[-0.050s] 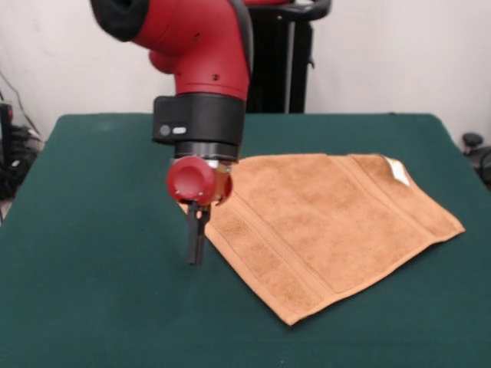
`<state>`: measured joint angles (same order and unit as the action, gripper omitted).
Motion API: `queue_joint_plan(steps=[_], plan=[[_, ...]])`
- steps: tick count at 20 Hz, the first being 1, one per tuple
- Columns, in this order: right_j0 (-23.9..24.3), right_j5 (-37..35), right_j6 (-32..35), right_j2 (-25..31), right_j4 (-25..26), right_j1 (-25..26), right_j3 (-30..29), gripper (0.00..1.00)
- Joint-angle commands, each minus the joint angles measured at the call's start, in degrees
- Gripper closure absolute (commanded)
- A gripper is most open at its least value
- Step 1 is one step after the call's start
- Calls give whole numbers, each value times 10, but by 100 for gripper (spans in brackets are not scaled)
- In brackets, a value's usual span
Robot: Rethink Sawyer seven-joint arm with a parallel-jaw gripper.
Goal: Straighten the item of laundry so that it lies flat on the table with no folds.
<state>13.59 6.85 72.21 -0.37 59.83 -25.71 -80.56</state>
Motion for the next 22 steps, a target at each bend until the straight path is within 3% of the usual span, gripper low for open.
queue_joint_plan(steps=[1,22], plan=[[65,-52,67,159,3,-20,-58,100],[127,-119,39,268,-76,-47,-99,100]])
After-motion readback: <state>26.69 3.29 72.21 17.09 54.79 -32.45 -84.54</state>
